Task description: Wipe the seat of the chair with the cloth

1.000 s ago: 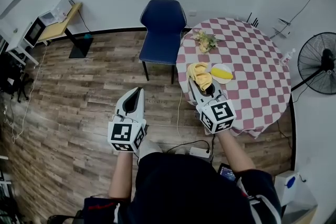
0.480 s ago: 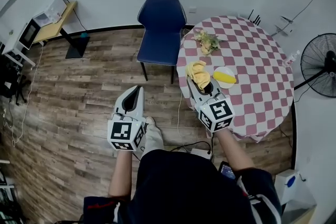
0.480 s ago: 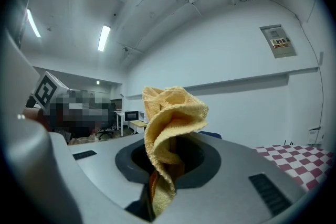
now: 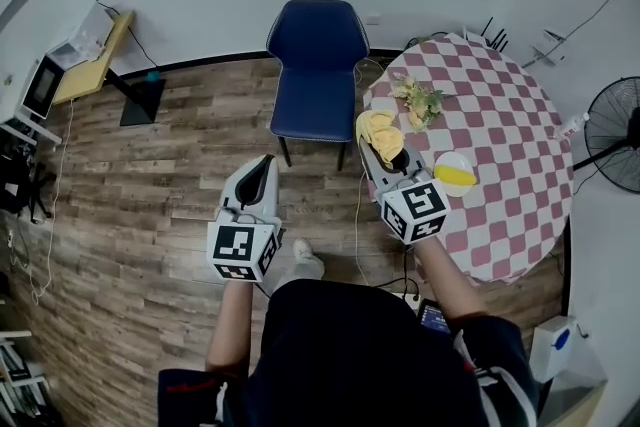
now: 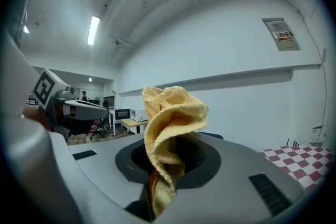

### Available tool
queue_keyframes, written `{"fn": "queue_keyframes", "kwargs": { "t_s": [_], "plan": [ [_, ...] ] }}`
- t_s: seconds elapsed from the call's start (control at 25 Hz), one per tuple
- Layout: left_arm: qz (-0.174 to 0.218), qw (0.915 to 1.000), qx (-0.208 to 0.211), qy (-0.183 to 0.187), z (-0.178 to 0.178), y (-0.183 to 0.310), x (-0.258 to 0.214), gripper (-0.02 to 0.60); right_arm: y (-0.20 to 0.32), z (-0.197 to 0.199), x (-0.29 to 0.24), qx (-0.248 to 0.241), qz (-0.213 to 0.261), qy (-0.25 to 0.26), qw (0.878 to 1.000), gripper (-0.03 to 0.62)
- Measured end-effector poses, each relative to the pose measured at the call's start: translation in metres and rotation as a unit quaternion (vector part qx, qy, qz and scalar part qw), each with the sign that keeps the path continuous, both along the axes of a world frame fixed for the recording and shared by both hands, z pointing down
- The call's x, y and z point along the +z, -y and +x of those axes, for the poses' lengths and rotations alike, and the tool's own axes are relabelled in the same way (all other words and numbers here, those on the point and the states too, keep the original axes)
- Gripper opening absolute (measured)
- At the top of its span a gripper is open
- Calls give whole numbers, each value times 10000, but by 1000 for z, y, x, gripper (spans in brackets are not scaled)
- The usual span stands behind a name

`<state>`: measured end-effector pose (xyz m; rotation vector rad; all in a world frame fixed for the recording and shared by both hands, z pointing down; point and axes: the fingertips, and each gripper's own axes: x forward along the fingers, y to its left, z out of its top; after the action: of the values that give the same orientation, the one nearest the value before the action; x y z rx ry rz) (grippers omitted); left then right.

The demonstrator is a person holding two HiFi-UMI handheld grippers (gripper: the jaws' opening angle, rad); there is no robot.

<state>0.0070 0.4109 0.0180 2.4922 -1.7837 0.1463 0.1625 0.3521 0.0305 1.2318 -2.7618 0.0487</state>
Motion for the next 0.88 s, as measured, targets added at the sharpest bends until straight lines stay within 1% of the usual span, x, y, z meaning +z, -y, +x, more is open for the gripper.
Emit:
{"fn": "queue_keyframes", "kwargs": {
  "t_s": [0.2,0.36,0.48,0.64,0.8,0.88],
  "plan": [
    [-58,9999,104,-49,-52,50,-2,15,48,-50,-2,99,-54,-4,9999,49],
    [-105,9996,243,-62,-83,79,-1,15,74,-80,-2,197,-75,-14,9998,49],
    [-138,9993,345,-80,-94,89,-1,15,80,-91,-1,303,-130,-37,9995,49],
    [-138,9992,377,-74,-114,119,7,15,108,-110,8,303,-223,-55,9993,49],
    [-206,9990,393,7,-120,137,15,15,126,-117,9,298,-248,-120,9992,49],
    [-237,9988,421,18,-117,144,16,15,131,-116,9,303,-273,-98,9991,49]
  ]
}}
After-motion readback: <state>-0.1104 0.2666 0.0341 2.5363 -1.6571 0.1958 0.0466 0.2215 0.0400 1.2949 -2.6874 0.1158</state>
